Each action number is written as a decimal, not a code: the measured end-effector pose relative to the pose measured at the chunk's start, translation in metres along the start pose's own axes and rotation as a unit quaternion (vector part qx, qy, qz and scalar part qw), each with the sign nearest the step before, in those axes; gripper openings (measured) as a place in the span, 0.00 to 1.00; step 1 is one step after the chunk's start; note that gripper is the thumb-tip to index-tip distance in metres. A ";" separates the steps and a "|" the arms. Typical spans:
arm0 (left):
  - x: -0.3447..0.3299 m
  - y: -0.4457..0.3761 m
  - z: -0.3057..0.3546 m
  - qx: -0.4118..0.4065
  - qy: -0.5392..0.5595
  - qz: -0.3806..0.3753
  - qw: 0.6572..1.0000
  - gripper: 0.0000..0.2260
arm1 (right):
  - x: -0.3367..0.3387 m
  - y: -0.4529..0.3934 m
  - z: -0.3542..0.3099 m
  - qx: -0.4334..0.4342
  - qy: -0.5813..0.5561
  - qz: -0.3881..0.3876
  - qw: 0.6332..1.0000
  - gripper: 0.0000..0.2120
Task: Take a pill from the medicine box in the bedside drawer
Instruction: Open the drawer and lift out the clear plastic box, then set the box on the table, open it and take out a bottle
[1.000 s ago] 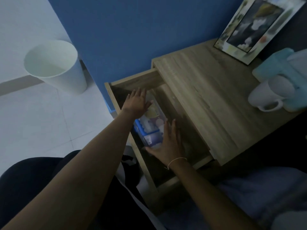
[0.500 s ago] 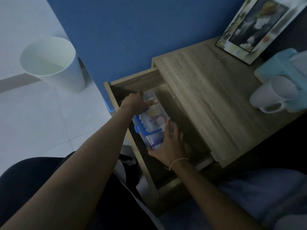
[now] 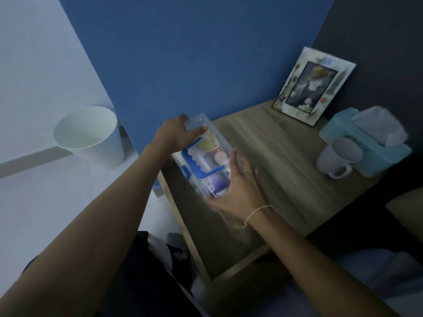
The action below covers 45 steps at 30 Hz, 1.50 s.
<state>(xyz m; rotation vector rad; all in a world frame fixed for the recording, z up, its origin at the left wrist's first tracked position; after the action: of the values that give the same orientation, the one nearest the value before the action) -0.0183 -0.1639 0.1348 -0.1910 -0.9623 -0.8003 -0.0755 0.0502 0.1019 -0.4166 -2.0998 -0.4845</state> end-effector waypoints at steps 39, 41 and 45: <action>-0.100 -0.024 0.098 -0.222 -0.222 0.044 0.949 0.27 | 0.080 -0.057 0.107 -0.014 0.049 0.173 0.984 0.33; -0.103 -0.032 0.104 -0.232 -0.233 0.037 0.944 0.27 | 0.082 -0.060 0.112 -0.024 0.047 0.178 0.983 0.33; -0.106 -0.049 0.113 -0.236 -0.238 0.032 0.942 0.27 | 0.091 -0.070 0.121 -0.029 0.046 0.181 0.982 0.32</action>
<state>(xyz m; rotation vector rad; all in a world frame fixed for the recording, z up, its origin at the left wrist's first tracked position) -0.1593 -0.0889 0.1072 -0.8595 -1.1943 -0.9373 -0.2420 0.0586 0.1042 -0.7779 -1.8705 -0.3438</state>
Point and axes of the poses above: each hand's wrist, its own y-axis away from the middle knuckle, its own x-axis out of the back of the hand, z = x × y, the point moved 7 cm from there along -y, towards the middle knuckle, and after that the axes turned 9 degrees about -z, right-handed, at the moved point
